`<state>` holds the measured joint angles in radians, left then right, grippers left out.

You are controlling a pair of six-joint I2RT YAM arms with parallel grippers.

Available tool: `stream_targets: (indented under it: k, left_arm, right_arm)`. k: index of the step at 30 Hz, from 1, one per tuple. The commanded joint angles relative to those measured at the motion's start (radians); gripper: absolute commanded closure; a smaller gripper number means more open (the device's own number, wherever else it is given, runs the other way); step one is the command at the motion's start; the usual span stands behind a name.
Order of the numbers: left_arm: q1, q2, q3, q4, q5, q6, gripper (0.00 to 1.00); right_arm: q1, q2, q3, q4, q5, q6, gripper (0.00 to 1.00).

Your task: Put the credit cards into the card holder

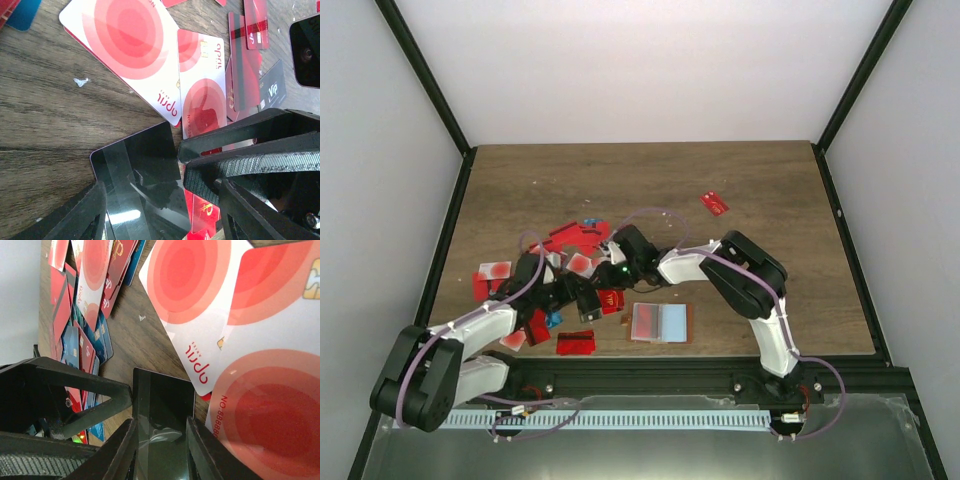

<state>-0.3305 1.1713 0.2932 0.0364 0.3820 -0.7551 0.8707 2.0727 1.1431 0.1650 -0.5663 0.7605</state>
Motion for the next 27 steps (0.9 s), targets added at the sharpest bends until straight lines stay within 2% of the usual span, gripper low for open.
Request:
stream_targets:
  k: [1,7,12,17,19,24,27]
  left_arm:
    - [-0.032,-0.015,-0.035,-0.011,0.067,-0.019,0.37]
    - [-0.038,-0.178,-0.032,-0.005,0.122,-0.062,0.37]
    - [-0.039,-0.251,-0.016,-0.046,0.125,-0.079,0.37]
    - [-0.044,-0.368,0.066,-0.436,-0.229,-0.095,0.37]
    - [-0.042,-0.446,0.080,-0.536,-0.338,-0.130,0.37]
    - [-0.064,-0.453,0.077,-0.623,-0.426,-0.205,0.39]
    - [-0.144,-0.413,0.112,-0.699,-0.487,-0.255,0.39]
  right_arm:
    - [0.026,0.040,-0.031,-0.009,-0.041,0.006,0.71]
    - [0.009,0.020,-0.038,0.041,-0.111,0.024,0.71]
    - [0.004,-0.004,-0.042,0.065,-0.152,0.034,0.71]
    - [0.007,-0.053,-0.060,0.044,-0.117,-0.007,0.71]
    - [0.013,-0.082,-0.077,0.037,-0.108,-0.033,0.71]
    - [0.087,-0.165,-0.108,-0.070,-0.004,-0.099,0.71]
    - [0.131,-0.232,-0.163,-0.099,0.053,-0.092,0.71]
